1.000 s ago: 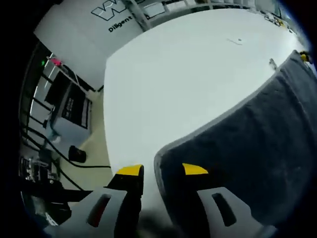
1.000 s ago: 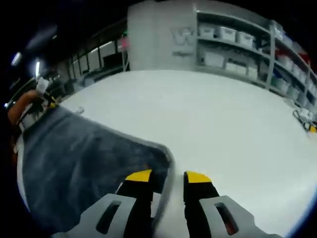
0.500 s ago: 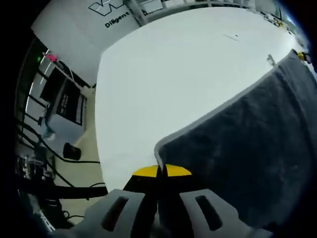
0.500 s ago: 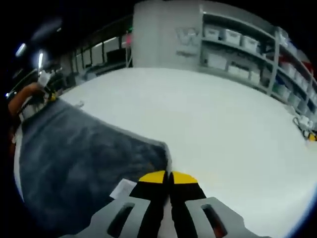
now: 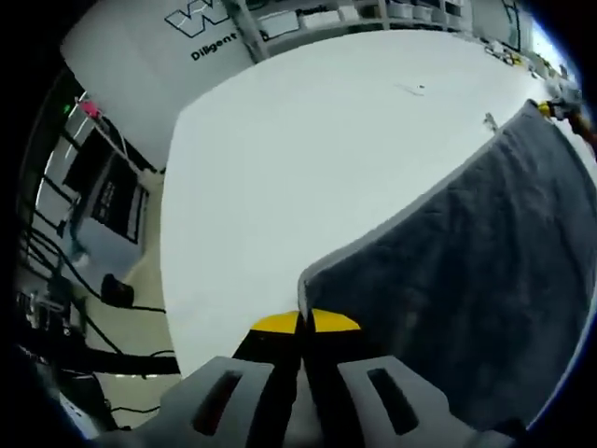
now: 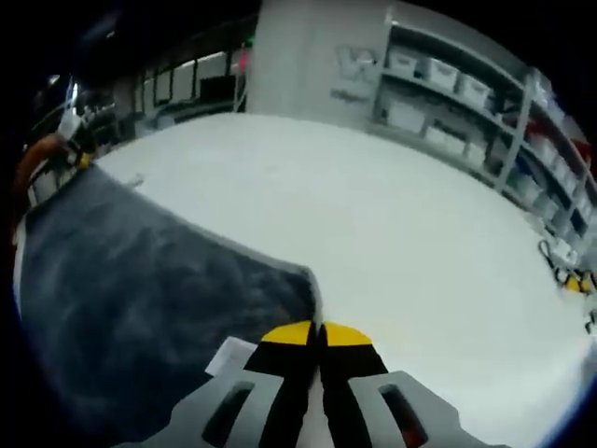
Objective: Open the folded towel by lifting each exposed corner and separating the folded layers until the towel lies flat within the target outline without major curled edges
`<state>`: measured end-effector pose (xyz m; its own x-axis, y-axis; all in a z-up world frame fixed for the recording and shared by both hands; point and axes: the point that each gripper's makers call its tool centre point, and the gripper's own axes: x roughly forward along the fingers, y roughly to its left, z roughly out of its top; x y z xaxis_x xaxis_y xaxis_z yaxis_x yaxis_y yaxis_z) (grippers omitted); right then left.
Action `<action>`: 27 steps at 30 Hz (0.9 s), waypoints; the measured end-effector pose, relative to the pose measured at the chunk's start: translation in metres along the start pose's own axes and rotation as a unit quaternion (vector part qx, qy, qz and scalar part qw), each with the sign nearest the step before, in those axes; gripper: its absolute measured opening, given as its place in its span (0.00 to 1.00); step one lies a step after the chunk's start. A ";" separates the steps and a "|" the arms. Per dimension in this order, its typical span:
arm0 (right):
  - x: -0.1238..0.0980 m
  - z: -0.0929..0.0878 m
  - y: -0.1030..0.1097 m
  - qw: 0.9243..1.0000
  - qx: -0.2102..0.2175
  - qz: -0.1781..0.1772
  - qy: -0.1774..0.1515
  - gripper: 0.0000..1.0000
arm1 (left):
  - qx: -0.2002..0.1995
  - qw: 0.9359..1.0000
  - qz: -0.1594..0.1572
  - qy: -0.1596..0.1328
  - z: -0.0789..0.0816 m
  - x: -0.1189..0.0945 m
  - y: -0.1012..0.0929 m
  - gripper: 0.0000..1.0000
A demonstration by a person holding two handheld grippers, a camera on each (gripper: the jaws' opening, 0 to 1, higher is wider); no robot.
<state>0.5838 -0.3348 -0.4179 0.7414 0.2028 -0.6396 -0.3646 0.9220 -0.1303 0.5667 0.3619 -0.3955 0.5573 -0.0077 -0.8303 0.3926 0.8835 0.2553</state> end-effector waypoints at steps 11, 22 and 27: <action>0.009 0.005 -0.017 1.000 -0.008 -0.016 -0.004 0.00 | -0.034 0.998 -0.008 -0.059 0.011 0.016 0.005 0.01; 0.026 0.015 -0.042 0.999 -0.004 -0.037 -0.004 0.00 | -0.005 0.995 0.034 -0.089 0.040 0.032 0.004 0.01; 0.035 0.021 -0.053 0.999 -0.005 -0.048 -0.006 0.00 | -0.005 0.995 0.037 -0.093 0.049 0.045 0.006 0.01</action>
<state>0.6407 -0.3699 -0.4178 0.7792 0.1179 -0.6155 -0.2971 0.9343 -0.1972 0.6295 0.3443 -0.4068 0.7104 -0.0284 -0.7032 0.3394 0.8891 0.3070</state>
